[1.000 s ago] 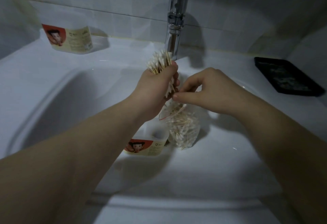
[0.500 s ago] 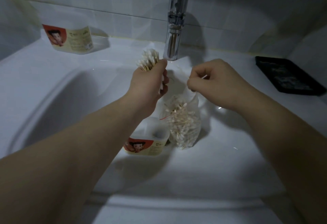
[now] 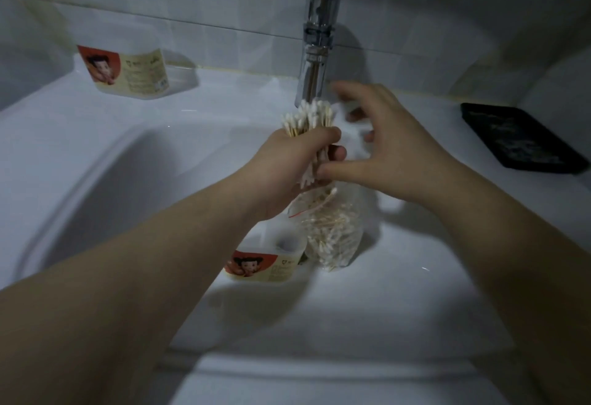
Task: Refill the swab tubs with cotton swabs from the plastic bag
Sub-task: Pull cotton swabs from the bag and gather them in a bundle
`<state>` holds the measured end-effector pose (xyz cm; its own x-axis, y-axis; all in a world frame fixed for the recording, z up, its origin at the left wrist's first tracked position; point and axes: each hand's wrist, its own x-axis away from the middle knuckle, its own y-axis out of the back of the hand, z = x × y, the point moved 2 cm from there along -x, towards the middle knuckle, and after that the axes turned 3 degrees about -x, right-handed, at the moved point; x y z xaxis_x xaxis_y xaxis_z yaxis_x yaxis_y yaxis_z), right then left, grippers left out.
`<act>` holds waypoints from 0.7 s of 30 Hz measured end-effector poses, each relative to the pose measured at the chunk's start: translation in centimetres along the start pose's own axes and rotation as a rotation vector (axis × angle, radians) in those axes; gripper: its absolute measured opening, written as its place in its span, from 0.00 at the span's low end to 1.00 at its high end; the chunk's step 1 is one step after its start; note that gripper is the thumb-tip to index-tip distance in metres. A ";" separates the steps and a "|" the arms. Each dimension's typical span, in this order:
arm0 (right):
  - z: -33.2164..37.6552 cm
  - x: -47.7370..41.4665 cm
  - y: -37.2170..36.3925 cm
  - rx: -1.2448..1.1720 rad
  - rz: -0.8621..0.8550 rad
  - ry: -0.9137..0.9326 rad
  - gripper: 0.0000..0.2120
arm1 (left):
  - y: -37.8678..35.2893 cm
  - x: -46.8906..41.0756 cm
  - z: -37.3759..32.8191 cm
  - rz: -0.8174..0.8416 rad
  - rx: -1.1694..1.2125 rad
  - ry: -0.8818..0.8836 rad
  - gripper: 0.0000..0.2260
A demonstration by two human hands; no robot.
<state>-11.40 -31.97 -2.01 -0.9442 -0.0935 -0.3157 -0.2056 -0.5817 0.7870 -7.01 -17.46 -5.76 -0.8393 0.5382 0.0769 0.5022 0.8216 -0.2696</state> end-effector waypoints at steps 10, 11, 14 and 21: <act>0.3 -0.3 -0.7 0.173 0.105 0.101 0.49 | 0.1 -0.1 0.3 0.134 0.106 0.063 0.05; 0.4 -0.2 -0.6 0.172 0.118 0.102 0.50 | 0.0 -0.1 0.2 0.149 0.130 0.081 0.06; 0.5 -0.1 -1.1 0.109 0.172 0.098 0.56 | 0.0 -0.2 0.0 0.158 0.188 0.108 0.12; 0.7 -0.2 -1.1 0.030 0.029 0.146 0.43 | 0.1 -0.2 -0.1 0.211 0.146 0.108 0.07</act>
<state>-11.17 -30.81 -2.45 -0.9027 -0.2279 -0.3650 -0.1886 -0.5528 0.8117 -6.76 -17.44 -5.73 -0.6880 0.7182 0.1040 0.6220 0.6574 -0.4255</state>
